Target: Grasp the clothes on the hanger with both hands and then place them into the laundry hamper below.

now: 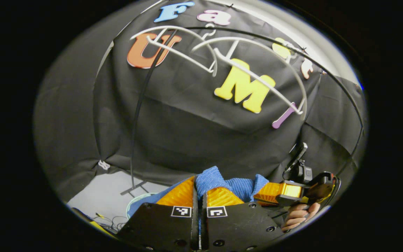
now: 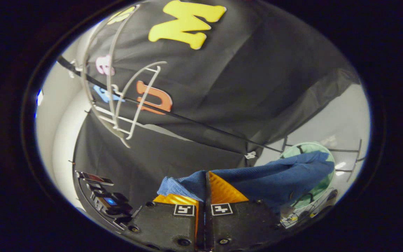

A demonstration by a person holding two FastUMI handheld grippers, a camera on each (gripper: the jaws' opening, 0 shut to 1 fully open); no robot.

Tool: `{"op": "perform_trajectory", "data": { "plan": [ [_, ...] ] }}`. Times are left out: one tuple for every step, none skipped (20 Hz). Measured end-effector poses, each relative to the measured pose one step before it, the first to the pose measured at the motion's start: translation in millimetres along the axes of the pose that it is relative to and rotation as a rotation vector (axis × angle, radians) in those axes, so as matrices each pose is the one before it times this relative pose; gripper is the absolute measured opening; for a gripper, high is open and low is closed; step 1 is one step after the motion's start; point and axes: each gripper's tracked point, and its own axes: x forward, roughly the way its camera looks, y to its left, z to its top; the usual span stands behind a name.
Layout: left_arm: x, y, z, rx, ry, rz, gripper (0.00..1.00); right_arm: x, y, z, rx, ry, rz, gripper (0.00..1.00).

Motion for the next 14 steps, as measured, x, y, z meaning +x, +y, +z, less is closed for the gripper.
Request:
{"op": "perform_trajectory", "data": {
  "plan": [
    [5.97, 6.55, -8.55, -0.01064, 0.02509, 0.01595, 0.02, 9.32, -10.74, -2.33, 0.00312, 0.01627, -0.03686, 0.04],
    [4.71, 8.71, -8.19, -0.00349, 0.02174, 0.01969, 0.02, 5.59, -13.23, -5.32, -0.01317, 0.01633, -0.03934, 0.04],
    [6.94, 6.46, -9.06, -0.00004, 0.02483, 0.01442, 0.02, 6.05, -12.76, -1.94, -0.01898, 0.00876, -0.04205, 0.05],
    [5.58, 4.72, -9.01, 0.00213, 0.02135, 0.01513, 0.02, 6.38, -11.57, -2.84, -0.02169, 0.01138, -0.04238, 0.05],
    [6.94, 6.4, -9.05, 0.00122, 0.02621, 0.01452, 0.02, 3.47, -8.66, -1.54, -0.01361, 0.0163, -0.03753, 0.05],
    [5.81, 0.77, -7.26, 0.00291, 0.02103, 0.01458, 0.08, 5.79, -9.79, -1.86, -0.01247, 0.01393, -0.03224, 0.04],
    [3.75, 2.66, -4.17, 0.00215, 0.02301, 0.01279, 0.08, 9.32, -12.02, -2.45, -0.0104, 0.01635, -0.03705, 0.05],
    [3.59, 5.13, -4.91, 0.00422, 0.02371, 0.01457, 0.07, 7.68, -9.0, -3.91, -0.00997, 0.01394, -0.03071, 0.05],
    [3.52, 4.06, -5.83, 0.00289, 0.01975, 0.01117, 0.02, 5.6, -8.08, 0.27, -0.00662, 0.01034, -0.02854, 0.05],
    [0.43, 2.55, -6.28, 0.0056, 0.02103, 0.01247, 0.02, 5.89, -8.17, 2.29, -0.00297, 0.00816, -0.02392, 0.05],
    [2.05, 4.18, -7.09, 0.00686, 0.02236, 0.01452, 0.08, 4.99, -7.03, 1.7, 0.00109, 0.01162, -0.02774, 0.05],
    [1.37, 1.87, -5.83, 0.0046, 0.02003, 0.00974, 0.02, 2.25, -6.69, 0.16, 0.00331, 0.01042, -0.02792, 0.05],
    [2.86, 2.7, -6.61, 0.00555, 0.02784, 0.01459, 0.02, 4.43, -6.75, 0.53, 0.00123, 0.01185, -0.03009, 0.05],
    [1.37, -2.01, -3.53, 0.00227, 0.02677, 0.01253, 0.02, 6.08, -8.61, -0.56, 0.00146, 0.00777, -0.028, 0.07]
  ]
}}
